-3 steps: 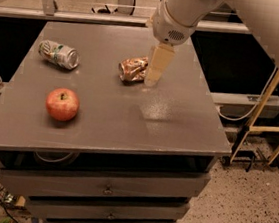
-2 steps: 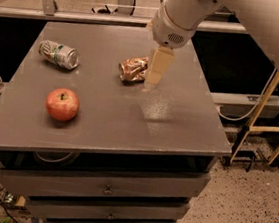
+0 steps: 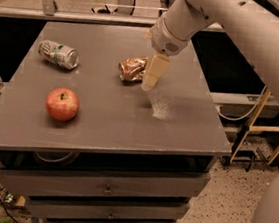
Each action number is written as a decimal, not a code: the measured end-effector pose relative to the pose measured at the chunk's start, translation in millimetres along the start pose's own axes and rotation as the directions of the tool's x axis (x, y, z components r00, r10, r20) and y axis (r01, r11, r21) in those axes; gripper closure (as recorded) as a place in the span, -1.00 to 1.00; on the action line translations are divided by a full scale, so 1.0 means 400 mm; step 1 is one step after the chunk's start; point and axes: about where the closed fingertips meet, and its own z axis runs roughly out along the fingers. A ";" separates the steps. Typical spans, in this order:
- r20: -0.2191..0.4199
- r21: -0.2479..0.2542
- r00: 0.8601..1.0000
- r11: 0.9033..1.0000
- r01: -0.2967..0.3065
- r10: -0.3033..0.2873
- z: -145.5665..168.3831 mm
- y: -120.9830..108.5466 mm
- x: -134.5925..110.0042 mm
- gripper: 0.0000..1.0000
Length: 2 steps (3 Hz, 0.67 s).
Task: Pick orange can
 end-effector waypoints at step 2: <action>0.040 -0.079 0.999 0.997 0.019 -0.016 0.100 -0.034 0.007 -0.47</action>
Offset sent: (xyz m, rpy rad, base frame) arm 0.0335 0.0216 -0.0399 0.0115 0.1011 0.0974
